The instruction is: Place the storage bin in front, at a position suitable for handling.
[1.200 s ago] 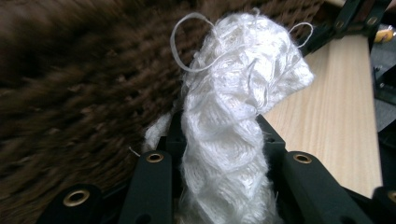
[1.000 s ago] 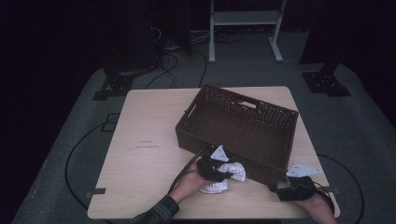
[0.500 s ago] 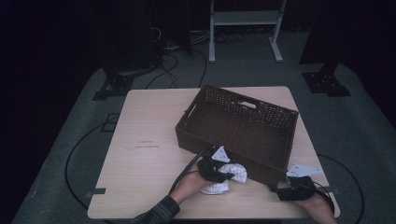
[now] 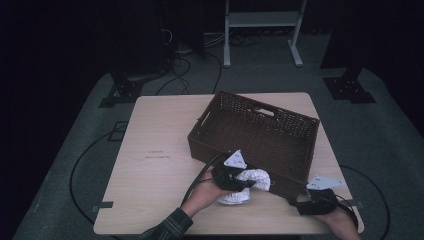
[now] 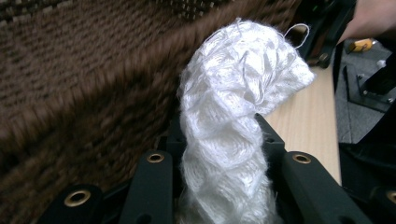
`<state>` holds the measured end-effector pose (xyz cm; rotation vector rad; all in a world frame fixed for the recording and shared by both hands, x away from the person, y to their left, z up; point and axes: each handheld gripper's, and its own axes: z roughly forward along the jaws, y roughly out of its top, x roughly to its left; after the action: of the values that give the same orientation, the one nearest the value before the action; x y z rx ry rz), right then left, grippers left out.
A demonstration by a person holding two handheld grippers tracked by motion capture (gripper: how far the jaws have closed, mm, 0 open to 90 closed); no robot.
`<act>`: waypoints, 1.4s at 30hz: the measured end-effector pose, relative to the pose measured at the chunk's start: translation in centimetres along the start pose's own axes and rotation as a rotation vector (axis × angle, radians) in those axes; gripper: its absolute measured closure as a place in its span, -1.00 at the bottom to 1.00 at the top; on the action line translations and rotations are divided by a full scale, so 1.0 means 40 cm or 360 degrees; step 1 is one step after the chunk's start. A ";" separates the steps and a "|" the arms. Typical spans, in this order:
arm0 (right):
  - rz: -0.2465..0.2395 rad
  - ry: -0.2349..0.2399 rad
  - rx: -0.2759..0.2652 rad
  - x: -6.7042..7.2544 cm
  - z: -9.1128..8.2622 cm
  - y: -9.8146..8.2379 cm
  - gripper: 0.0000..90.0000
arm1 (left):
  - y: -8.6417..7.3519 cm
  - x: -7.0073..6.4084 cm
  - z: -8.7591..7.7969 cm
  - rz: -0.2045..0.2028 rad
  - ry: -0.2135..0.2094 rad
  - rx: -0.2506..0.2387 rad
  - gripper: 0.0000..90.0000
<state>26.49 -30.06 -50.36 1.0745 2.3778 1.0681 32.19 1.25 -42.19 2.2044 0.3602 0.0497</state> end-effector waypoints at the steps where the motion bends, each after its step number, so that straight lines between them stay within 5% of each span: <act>1: 0.0002 0.0001 0.0000 0.000 0.000 0.000 -0.54 | 0.005 -0.002 -0.004 0.0006 -0.0002 -0.0010 0.48; 8: 0.0002 0.0001 -0.0001 0.000 0.000 0.000 -0.54 | 0.023 -0.012 0.000 0.0016 -0.0030 -0.0030 0.48; 31: 0.0001 0.0002 0.0000 0.000 0.000 0.000 -0.54 | -0.043 -0.026 0.151 0.0019 -0.0058 0.0214 0.48; 42: 0.0001 0.0002 0.0000 0.000 0.000 0.000 -0.54 | -0.029 -0.037 0.141 0.0042 -0.0059 0.0183 0.48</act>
<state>26.48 -30.06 -50.36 1.0746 2.3786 1.0693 31.41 -2.85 -46.43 2.3209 0.3207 0.0026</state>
